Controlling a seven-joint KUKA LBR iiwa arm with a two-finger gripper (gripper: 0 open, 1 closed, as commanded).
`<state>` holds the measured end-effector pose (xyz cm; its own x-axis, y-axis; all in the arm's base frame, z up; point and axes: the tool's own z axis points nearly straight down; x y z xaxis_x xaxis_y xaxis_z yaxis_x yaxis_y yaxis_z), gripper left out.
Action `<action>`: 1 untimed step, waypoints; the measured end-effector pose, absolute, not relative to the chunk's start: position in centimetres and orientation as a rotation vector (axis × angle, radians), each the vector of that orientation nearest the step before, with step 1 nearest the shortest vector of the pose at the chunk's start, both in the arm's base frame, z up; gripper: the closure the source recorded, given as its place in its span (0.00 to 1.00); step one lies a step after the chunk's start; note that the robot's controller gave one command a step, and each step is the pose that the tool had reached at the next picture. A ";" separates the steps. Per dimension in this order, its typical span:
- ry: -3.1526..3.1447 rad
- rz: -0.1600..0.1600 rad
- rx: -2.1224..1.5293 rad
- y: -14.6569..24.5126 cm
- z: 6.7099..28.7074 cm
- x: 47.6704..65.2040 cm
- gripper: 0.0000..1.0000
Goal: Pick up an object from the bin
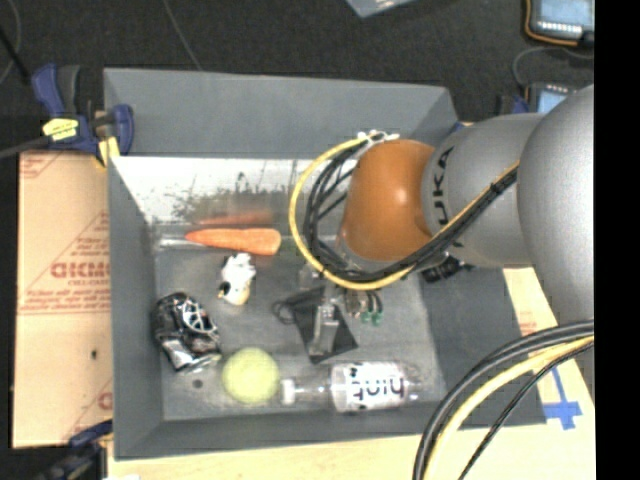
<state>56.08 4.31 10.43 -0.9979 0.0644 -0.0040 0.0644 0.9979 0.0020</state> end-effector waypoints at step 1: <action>3.137 0.003 0.117 4.4 10.0 56.1 0.00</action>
Offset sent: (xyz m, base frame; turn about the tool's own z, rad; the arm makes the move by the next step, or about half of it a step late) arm 0.0020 0.0010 -0.0223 0.0120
